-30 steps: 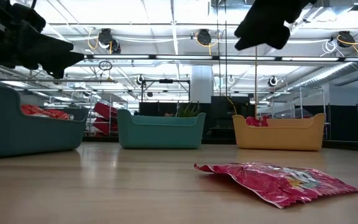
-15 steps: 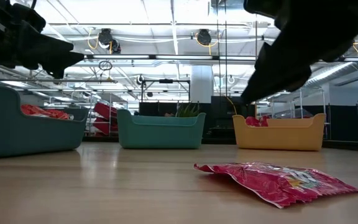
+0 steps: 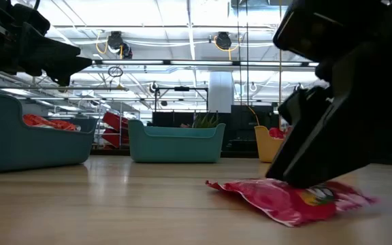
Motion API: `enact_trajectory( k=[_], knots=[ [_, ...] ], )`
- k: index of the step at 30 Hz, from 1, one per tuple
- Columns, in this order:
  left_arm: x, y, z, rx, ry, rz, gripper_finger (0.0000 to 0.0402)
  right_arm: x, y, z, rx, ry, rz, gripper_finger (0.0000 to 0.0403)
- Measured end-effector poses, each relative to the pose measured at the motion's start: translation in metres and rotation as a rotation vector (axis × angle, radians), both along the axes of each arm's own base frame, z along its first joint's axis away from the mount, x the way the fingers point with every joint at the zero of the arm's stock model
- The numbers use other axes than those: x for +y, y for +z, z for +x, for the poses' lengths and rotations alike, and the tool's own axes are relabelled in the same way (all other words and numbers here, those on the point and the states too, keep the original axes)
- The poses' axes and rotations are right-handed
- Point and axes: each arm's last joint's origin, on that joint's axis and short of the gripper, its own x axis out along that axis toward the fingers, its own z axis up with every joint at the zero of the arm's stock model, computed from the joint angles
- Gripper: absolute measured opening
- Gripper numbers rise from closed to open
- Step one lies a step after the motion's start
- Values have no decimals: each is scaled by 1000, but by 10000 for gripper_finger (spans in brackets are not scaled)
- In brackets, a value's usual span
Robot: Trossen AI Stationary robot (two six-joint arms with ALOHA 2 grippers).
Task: Sort candy
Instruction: Put the red candy into the yellow bin
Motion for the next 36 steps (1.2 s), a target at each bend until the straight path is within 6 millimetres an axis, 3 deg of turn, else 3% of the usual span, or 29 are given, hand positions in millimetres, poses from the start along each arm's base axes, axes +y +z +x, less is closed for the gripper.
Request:
enact_trajectory(
  k=[5, 8, 13, 17, 22, 28, 36],
  knots=[
    [0, 0, 0, 0, 0, 0, 215, 0, -18, 1, 38, -71, 33, 154],
    [0, 0, 0, 0, 0, 0, 215, 0, -20, 1, 46, -91, 46, 126],
    [0, 0, 0, 0, 0, 0, 215, -2, -14, -1, 48, -54, 26, 33],
    [0, 0, 0, 0, 0, 0, 215, -4, -1, -2, 28, -34, 5, 23],
    [0, 0, 0, 0, 0, 0, 215, -15, 29, -8, 39, -24, -21, 13],
    [0, 0, 0, -1, 0, 0, 215, -34, 89, -23, -26, -8, -38, 2],
    [0, 0, 0, 0, 0, 0, 215, -88, 159, -60, -100, -178, -167, 0]
  ],
)
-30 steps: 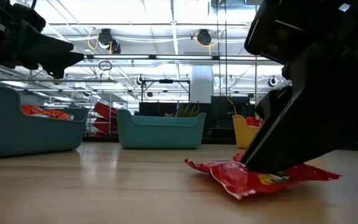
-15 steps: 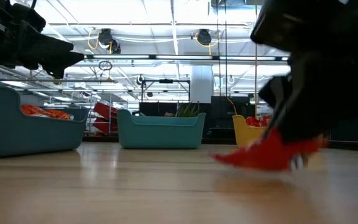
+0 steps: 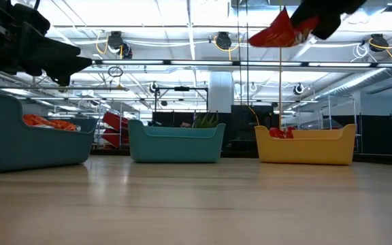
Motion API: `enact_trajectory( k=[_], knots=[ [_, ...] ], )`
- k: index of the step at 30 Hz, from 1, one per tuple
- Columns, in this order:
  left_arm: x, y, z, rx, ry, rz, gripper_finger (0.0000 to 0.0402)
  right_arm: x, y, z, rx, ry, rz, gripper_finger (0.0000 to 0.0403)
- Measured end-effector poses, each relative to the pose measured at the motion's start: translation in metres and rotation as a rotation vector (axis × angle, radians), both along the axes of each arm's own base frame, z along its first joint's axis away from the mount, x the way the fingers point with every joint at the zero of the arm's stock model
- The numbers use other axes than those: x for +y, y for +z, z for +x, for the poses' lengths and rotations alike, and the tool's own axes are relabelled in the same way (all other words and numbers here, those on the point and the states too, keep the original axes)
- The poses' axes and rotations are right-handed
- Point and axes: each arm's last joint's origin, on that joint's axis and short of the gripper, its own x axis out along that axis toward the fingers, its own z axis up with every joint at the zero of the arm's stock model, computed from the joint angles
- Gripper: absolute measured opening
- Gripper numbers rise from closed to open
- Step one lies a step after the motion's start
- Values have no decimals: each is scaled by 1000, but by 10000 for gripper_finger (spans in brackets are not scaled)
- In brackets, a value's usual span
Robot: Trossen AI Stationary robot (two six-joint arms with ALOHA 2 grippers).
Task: Sort candy
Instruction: Put the red candy into the yellow bin
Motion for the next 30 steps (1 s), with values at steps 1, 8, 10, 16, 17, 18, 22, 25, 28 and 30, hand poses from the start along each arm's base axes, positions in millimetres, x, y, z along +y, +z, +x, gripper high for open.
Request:
enact_trajectory(
  k=[1, 8, 10, 16, 17, 18, 22, 25, 28, 30],
  knots=[
    [0, 0, 0, 0, 0, 0, 215, -8, 7, -6, -5, -27, -11, 0],
    [0, 0, 0, 0, 0, 0, 215, -66, 41, -47, -5, -212, -55, 0],
    [0, 0, 0, 0, 0, 0, 215, -80, 47, -57, 0, -272, -53, 1],
    [0, 0, 0, 0, 0, 0, 215, -115, 46, -76, -20, -501, -46, 1],
    [0, 0, 0, 0, 0, 0, 215, -119, 42, -77, -17, -538, -39, 1],
    [0, 0, 0, 1, 0, 0, 215, -124, 38, -78, -8, -572, -34, 1],
    [0, 0, 0, 1, 0, 0, 215, -137, 20, -79, 19, -698, -1, 2],
    [0, 0, 0, 0, 0, 0, 215, -143, 12, -79, 26, -772, 34, 18],
    [0, 0, 0, 1, 0, 0, 215, -146, 11, -80, 13, -801, 49, 45],
    [0, 0, 0, 0, 0, 0, 215, -147, 11, -80, 3, -815, 64, 67]
  ],
)
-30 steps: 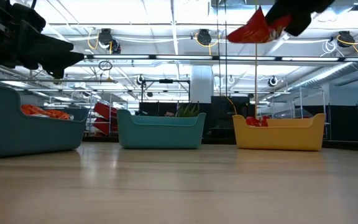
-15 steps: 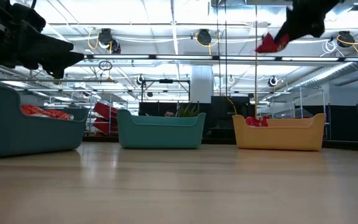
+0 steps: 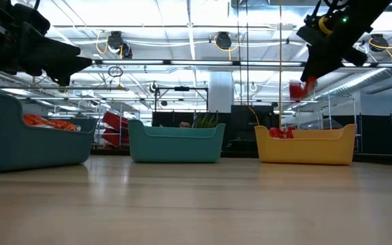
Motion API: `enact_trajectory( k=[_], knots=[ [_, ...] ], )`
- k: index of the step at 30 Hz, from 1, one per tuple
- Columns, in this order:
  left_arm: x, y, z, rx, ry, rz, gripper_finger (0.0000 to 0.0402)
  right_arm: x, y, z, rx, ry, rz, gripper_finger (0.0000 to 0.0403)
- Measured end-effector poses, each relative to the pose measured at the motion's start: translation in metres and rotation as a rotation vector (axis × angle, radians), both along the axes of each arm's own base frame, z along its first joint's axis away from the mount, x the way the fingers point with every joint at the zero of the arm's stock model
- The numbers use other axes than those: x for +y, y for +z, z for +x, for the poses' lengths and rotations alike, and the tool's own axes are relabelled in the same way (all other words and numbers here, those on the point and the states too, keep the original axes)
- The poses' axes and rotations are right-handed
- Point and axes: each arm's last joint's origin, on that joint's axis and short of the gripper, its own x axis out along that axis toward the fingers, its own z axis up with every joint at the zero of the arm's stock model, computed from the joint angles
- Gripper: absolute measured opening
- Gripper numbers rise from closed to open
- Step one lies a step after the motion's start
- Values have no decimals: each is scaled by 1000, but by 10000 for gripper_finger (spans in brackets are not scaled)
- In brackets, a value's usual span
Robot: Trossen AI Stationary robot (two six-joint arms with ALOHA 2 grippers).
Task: Sort candy
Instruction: Put the red candy into the yellow bin, then return to Home Position
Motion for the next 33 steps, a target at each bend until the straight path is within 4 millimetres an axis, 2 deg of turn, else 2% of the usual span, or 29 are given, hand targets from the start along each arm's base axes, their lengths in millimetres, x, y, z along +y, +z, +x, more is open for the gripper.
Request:
enact_trajectory(
  k=[8, 16, 18, 23, 33],
  knots=[
    [0, 0, 0, 0, 0, 0, 215, 0, -1, 0, -14, -6, 27, 146],
    [0, 0, 0, 0, 0, 0, 215, 1, 1, 4, -57, 33, 74, 160],
    [0, 0, 0, 1, 0, 0, 215, 3, 2, 7, -74, 94, 108, 158],
    [0, 0, 0, 1, 0, 0, 215, 13, 12, 20, -159, 374, 135, 158],
    [0, 0, 0, 0, 0, 0, 215, 64, 34, 34, -361, 737, -6, 158]
  ],
)
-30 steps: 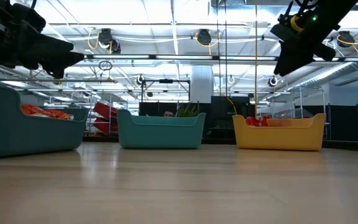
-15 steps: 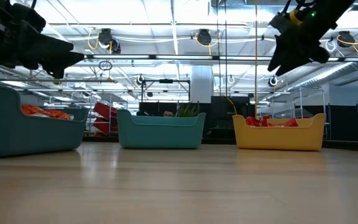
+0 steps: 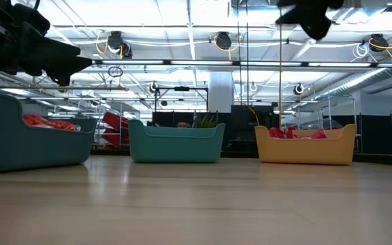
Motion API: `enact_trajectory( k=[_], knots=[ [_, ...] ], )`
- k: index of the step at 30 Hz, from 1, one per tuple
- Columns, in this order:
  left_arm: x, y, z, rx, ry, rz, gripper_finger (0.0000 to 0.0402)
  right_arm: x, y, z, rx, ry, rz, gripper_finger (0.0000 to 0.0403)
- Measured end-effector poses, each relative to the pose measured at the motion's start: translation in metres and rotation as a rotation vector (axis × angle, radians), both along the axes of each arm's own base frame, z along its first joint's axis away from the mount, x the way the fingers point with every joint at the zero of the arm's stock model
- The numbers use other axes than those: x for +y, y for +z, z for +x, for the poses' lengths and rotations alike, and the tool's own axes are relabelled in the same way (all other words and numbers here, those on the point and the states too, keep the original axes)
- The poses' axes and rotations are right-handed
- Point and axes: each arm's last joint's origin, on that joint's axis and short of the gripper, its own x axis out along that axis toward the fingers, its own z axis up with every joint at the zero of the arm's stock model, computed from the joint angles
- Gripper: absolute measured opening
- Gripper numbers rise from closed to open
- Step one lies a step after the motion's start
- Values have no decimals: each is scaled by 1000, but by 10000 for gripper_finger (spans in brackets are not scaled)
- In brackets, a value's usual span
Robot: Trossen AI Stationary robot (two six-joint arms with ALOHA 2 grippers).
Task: Sort candy
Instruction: Return to Home Position
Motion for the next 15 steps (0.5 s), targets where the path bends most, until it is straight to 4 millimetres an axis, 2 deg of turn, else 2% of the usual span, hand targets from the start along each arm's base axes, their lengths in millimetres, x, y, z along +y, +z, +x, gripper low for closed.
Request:
enact_trajectory(
  k=[3, 7, 11, 15],
  knots=[
    [0, 0, 0, 0, 0, 0, 215, 16, 1, 1, -22, 90, -33, 158],
    [0, 0, 0, 0, 0, 0, 215, 33, -7, -1, 36, 198, -120, 158],
    [0, 0, 0, 0, 0, 0, 215, 40, -11, -4, 78, 249, -149, 158],
    [0, 0, 0, 0, 0, 0, 215, 39, -7, -10, 58, 241, -173, 158]
  ],
)
